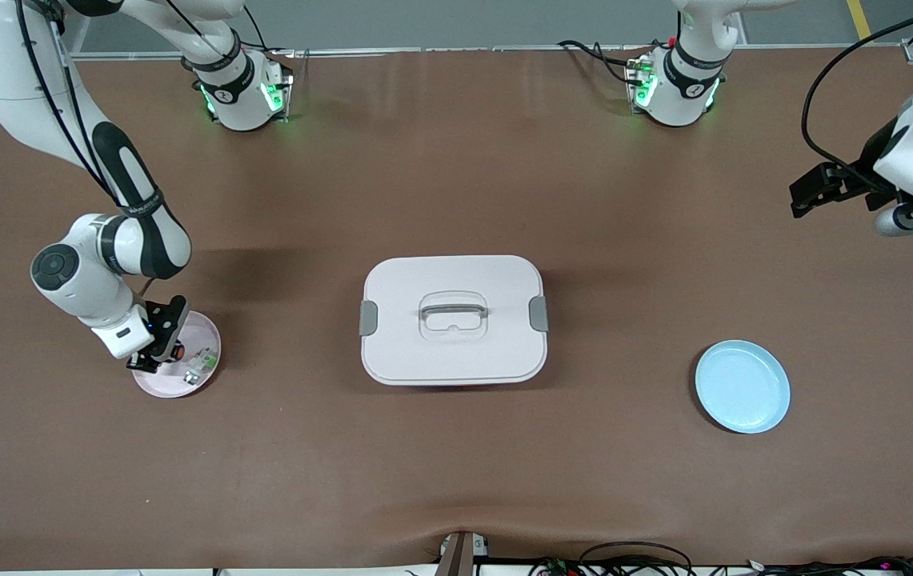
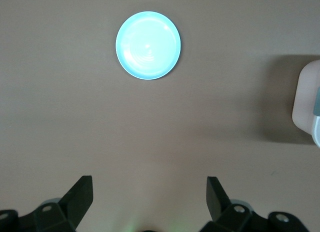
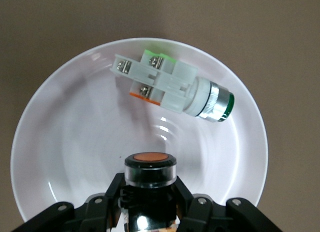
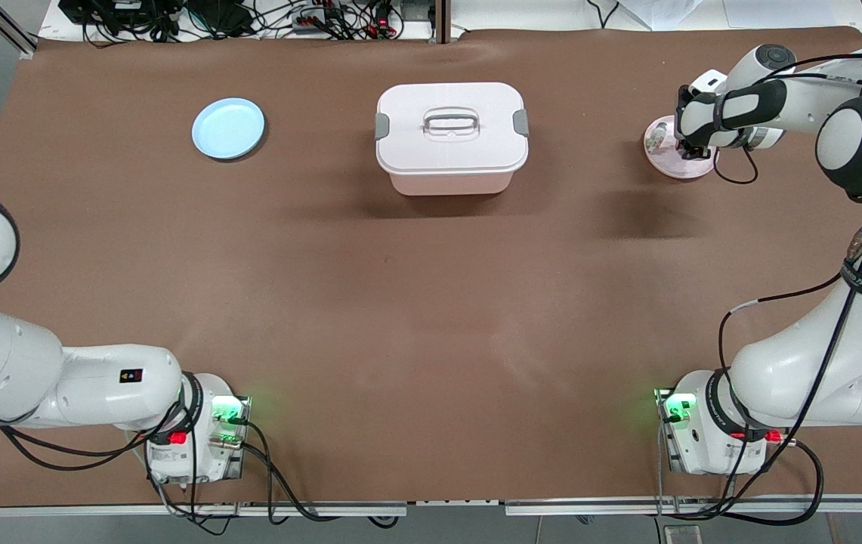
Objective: Transfer orange switch to right arm and place
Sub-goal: 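Carry the switch with the right gripper down onto the white plate, then open the right gripper and lift it away from the plate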
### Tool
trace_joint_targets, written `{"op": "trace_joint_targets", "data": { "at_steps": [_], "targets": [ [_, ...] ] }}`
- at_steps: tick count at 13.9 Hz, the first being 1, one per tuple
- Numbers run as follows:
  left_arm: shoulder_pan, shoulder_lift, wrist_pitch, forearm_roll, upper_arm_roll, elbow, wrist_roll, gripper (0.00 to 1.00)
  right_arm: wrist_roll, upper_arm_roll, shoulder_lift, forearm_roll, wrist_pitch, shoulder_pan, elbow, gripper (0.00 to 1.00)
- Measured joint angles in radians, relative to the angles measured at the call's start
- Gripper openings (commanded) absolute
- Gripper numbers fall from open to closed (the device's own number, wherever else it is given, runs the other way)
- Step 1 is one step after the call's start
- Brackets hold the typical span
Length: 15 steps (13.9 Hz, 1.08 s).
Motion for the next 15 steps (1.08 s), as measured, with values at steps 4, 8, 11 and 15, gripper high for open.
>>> {"op": "trace_joint_targets", "data": {
  "at_steps": [4, 8, 11, 15],
  "targets": [
    [-0.008, -0.044, 0.016, -0.001, 0.007, -0.049, 0.001, 1.0, 0.0, 0.004, 0.002, 0.036, 0.004, 0.0, 0.0, 1.0],
    [-0.008, -0.044, 0.026, -0.001, 0.008, -0.05, 0.002, 1.0, 0.001, 0.011, 0.005, 0.042, 0.004, 0.0, 0.0, 1.0],
    [-0.008, -0.044, 0.027, -0.001, 0.008, -0.048, 0.003, 1.0, 0.005, 0.012, -0.001, 0.046, -0.053, 0.0, 0.02, 1.0],
    [-0.009, -0.044, 0.026, -0.001, 0.01, -0.048, 0.041, 1.0, 0.139, 0.016, -0.068, 0.05, -0.339, 0.009, 0.13, 1.0]
  ]
}}
